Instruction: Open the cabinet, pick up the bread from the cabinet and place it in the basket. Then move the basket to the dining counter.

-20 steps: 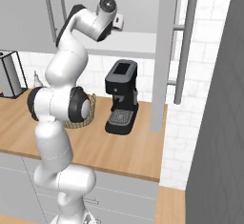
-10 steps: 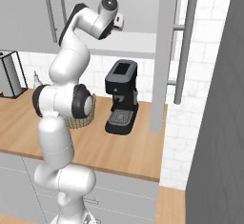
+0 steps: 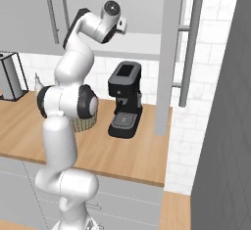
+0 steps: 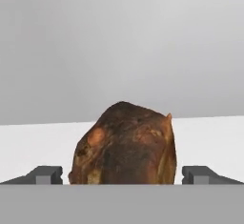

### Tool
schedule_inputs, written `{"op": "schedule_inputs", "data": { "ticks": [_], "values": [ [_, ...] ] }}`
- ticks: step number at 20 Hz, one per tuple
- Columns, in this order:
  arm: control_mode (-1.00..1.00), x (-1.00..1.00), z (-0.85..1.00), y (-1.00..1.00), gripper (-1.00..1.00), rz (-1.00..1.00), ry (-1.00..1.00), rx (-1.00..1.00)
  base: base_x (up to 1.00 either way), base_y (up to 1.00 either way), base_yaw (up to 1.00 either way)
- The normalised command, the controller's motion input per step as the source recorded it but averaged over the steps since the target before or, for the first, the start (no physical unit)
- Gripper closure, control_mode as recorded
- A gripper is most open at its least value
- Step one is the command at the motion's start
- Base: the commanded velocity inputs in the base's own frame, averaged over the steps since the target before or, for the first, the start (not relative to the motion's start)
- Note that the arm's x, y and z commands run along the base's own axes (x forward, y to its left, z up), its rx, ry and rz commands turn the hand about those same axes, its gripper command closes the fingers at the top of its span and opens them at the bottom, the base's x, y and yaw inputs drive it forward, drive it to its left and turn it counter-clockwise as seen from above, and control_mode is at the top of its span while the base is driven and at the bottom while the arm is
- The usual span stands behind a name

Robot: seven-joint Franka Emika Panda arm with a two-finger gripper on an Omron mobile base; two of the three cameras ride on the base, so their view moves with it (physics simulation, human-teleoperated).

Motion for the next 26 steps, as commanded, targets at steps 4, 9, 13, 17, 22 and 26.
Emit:
{"op": "schedule_inputs", "data": {
  "ticks": [4,9,13,17,22,26],
  "values": [
    [-1.00,0.36,-0.08,0.00,-1.00,0.00,0.00,0.00,0.00,0.00,0.00],
    [-1.00,0.38,-0.07,0.00,1.00,0.00,0.00,0.00,0.00,0.00,0.00],
    [-1.00,0.16,-0.11,0.00,1.00,0.00,0.00,0.00,0.00,0.00,0.00],
    [-1.00,-0.02,-0.05,0.00,1.00,0.00,0.00,0.00,0.00,0.00,0.00],
    [-1.00,-0.49,-0.05,0.00,1.00,0.00,0.00,0.00,0.00,0.00,0.00],
    [-1.00,-0.70,-0.11,-0.02,1.00,0.00,-0.12,0.02,0.00,0.00,0.00]
  ]
}}
